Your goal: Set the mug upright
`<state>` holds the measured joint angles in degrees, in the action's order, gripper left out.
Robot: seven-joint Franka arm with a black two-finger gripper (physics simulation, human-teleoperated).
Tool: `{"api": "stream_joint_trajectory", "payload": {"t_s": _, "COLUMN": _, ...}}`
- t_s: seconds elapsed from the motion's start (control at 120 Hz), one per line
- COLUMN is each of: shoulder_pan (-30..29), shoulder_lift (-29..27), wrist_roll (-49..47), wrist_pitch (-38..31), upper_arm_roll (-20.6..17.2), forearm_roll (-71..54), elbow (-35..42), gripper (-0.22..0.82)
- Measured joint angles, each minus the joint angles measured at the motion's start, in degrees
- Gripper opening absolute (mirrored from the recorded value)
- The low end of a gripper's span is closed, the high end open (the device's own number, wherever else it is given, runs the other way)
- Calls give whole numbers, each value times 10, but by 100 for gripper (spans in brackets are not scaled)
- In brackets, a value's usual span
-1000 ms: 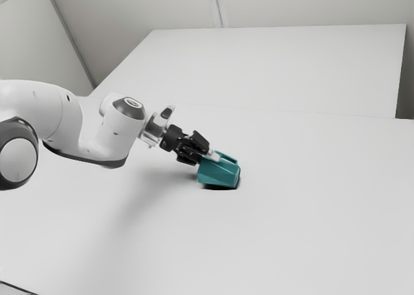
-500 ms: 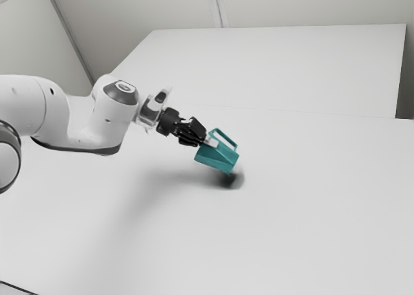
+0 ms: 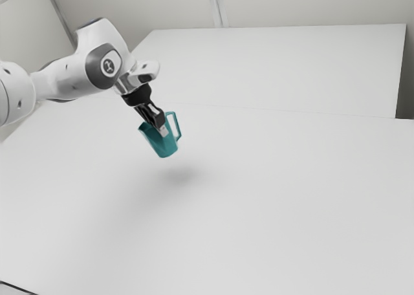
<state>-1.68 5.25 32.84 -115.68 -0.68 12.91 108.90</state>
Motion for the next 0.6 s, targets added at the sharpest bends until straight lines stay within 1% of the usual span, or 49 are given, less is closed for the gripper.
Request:
{"api": "stream_joint_trajectory", "payload": {"t_s": 0.083, "shoulder_pan": 3, "shoulder_lift": 1, "wrist_roll": -43, "wrist_pitch": -5, "upper_arm_roll": -2, "forearm_roll": -65, "elbow": 0, "gripper": -17}}
{"api": "stream_joint_trajectory", "payload": {"t_s": 0.183, "shoulder_pan": 12, "shoulder_lift": 4, "wrist_roll": -89, "wrist_pitch": -30, "upper_arm_roll": -4, "forearm_roll": -102, "elbow": 10, "gripper": -17}}
{"api": "stream_joint_trajectory", "payload": {"t_s": 0.4, "shoulder_pan": 21, "shoulder_lift": 15, "wrist_roll": -169, "wrist_pitch": -103, "upper_arm_roll": -12, "forearm_roll": -113, "elbow": 43, "gripper": -17}}
{"api": "stream_joint_trajectory", "payload": {"t_s": 0.6, "shoulder_pan": 22, "shoulder_lift": 42, "wrist_roll": -223, "wrist_pitch": -135, "upper_arm_roll": -12, "forearm_roll": -114, "elbow": 46, "gripper": -17}}
